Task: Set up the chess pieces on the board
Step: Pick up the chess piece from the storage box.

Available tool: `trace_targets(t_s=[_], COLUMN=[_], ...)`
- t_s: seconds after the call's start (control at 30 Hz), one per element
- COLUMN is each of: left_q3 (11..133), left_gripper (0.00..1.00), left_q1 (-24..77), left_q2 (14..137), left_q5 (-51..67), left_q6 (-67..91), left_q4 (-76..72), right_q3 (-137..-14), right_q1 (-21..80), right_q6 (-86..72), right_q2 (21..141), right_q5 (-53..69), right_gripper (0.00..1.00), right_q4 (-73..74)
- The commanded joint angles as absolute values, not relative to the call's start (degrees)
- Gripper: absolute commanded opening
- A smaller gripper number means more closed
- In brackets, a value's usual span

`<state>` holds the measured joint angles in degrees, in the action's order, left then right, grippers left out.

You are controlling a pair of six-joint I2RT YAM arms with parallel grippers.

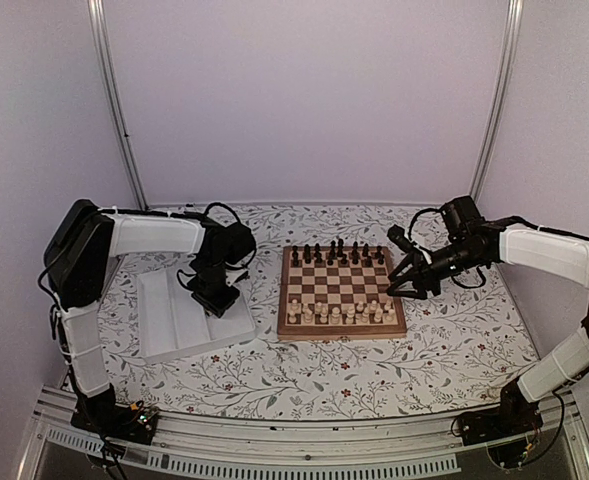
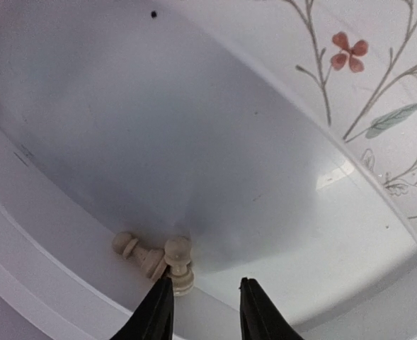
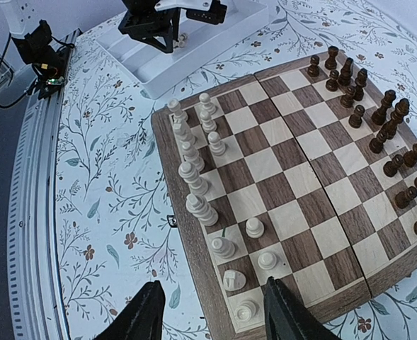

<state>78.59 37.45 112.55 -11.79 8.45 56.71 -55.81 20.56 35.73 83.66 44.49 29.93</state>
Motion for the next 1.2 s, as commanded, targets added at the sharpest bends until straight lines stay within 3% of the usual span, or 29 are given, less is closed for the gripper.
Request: trace_targets(t_s=[0.0, 0.47, 0.57, 1.17], left_q3=[76.69, 75.11, 75.47, 74.44], left_gripper=[0.33, 0.25, 0.26, 0.32], left_q1=[35.93, 36.30, 36.38, 36.55], left_q2=[114.11, 113.02, 110.92, 114.14], left_q5=[-10.12, -3.58, -0.45, -8.16], left_q6=[9.43, 10.41, 10.24, 13.17], left_q4=[56.57, 54.31, 52.36, 54.16], right_q3=[-55.73, -55.89, -55.98, -55.90], right_q1=[20.36, 20.38, 20.34, 20.34], right_q6=[36.30, 36.39, 36.39, 36.47], right_q2=[84.29, 84.73, 84.96, 84.99], right_q5=[45.66, 46.23, 46.40, 46.85], right_gripper=[0.50, 0.50, 0.50, 0.50], right_q4=[29.89, 30.24, 30.33, 30.50])
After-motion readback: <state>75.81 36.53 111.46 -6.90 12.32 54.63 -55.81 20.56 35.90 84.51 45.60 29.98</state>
